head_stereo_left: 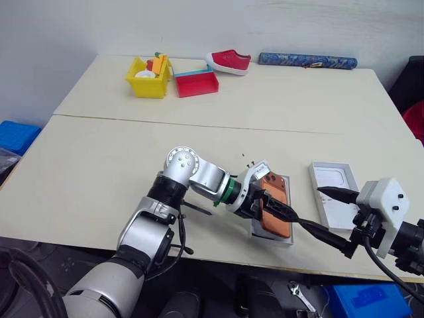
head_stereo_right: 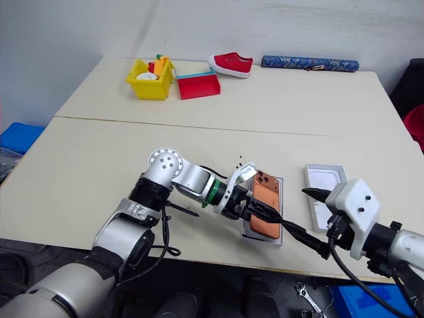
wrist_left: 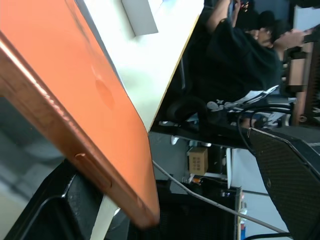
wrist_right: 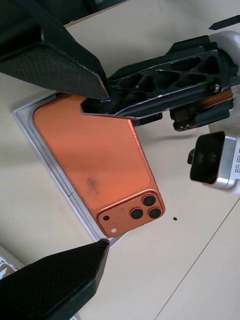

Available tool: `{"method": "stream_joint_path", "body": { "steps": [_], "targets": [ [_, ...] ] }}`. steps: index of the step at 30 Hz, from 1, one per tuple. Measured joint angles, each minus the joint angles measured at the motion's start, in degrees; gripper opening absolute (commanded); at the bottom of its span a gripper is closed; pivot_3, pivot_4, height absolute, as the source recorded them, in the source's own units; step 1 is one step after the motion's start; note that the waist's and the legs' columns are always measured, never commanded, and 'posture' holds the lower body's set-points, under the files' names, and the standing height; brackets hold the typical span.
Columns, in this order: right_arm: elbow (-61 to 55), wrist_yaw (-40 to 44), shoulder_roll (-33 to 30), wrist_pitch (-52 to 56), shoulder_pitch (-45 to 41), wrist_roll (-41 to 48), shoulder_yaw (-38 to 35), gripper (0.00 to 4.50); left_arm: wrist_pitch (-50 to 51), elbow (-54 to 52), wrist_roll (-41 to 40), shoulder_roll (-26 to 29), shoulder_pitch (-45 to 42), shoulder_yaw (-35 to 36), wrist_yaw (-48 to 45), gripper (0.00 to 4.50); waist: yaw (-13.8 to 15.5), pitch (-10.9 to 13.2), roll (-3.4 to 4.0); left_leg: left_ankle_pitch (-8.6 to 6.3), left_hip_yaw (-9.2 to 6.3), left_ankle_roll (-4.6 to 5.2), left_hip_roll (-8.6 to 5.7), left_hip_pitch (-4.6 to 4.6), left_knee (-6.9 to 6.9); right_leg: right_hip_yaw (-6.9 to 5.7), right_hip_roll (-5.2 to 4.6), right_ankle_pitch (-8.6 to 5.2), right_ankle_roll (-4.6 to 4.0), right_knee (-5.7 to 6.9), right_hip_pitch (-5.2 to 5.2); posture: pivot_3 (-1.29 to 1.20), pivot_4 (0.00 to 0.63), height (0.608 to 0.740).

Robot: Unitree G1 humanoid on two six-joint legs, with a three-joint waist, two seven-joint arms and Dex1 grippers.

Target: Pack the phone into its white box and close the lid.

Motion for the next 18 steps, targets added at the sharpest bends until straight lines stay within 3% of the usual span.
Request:
{"method": "stream_joint_path", "body": {
  "steps": [9,18],
  "targets": [
    [0.3,-0.5,0.0,-1.2,0.3,0.0,0.6,4.5,0.0,-8.3,4.6,4.0,0.0,-5.5,-5.8,4.49,0.0,0.0,0.0,0.01,0.0,-0.02,0.0,0.0,-0.01,0.0,0.0,0.0,0.0,-0.01,0.01,0.0,0.15,0.74],
    [0.8,-0.4,0.0,-2.4,0.3,-0.1,0.8,4.5,0.0,-9.0,3.9,8.9,-0.3,-7.7,-11.8,4.49,-0.1,0.0,0.0,0.01,-0.01,-0.02,0.01,0.0,-0.01,-0.01,0.0,0.0,0.0,-0.01,0.01,0.0,0.15,0.74]
  ]
}}
